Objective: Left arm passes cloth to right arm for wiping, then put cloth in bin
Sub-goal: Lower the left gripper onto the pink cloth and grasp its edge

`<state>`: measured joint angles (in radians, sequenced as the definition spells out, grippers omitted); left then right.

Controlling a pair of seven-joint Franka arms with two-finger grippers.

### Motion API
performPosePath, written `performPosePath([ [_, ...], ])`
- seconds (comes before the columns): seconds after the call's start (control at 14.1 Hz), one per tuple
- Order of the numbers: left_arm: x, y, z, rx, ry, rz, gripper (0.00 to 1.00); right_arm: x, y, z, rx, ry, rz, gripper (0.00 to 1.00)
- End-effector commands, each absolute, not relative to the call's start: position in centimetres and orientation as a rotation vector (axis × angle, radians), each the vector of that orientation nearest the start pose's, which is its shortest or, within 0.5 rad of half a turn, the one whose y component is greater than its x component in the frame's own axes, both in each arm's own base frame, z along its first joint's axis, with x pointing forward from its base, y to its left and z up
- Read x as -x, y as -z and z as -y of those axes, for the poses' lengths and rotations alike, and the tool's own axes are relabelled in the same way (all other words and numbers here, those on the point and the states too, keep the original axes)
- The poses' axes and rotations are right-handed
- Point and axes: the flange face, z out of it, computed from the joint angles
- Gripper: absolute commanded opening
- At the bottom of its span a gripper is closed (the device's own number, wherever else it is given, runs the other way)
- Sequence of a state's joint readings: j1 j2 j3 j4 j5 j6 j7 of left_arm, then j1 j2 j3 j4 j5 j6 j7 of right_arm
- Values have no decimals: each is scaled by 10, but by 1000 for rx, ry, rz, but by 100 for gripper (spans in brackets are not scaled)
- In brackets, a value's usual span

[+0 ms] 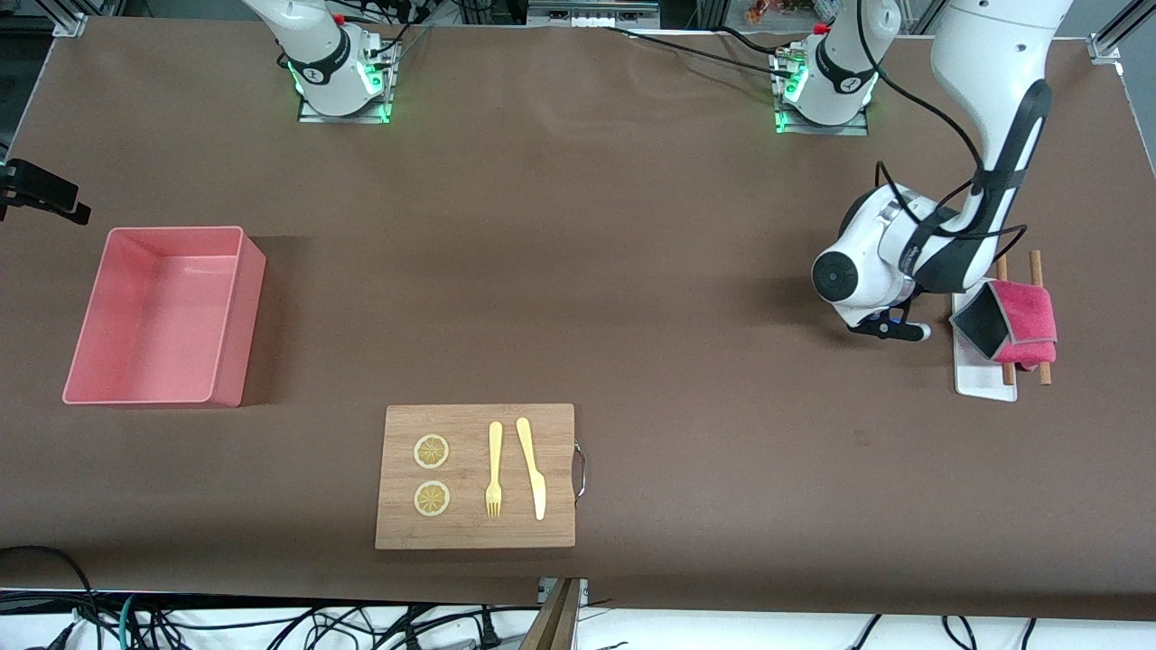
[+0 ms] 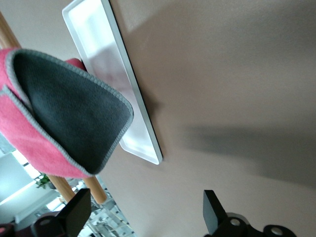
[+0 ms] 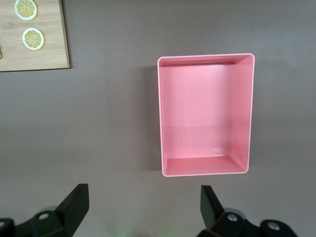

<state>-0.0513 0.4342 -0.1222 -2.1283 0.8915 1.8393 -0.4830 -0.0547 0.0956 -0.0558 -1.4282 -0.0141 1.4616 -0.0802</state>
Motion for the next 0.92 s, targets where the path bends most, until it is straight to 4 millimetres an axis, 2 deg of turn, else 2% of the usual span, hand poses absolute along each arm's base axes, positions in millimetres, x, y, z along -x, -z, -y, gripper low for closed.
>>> performPosePath([
  [0.0,-524,-176,15,2140,-435,-347,89,-569,-630,65,3138,-89,-33,100],
  [0.35,-522,-131,10,2103,-304,-275,85,-569,-630,65,3138,-89,-33,100],
  [0.5,-515,-112,10,2105,-282,-229,76,-569,-630,65,3138,-89,-33,100],
  [0.71,-516,-110,6,2063,-240,-275,67,-569,-630,65,3138,-89,-33,100],
  [0.85,-519,-111,-8,2048,-231,-276,66,-569,-630,65,3138,-89,-33,100],
])
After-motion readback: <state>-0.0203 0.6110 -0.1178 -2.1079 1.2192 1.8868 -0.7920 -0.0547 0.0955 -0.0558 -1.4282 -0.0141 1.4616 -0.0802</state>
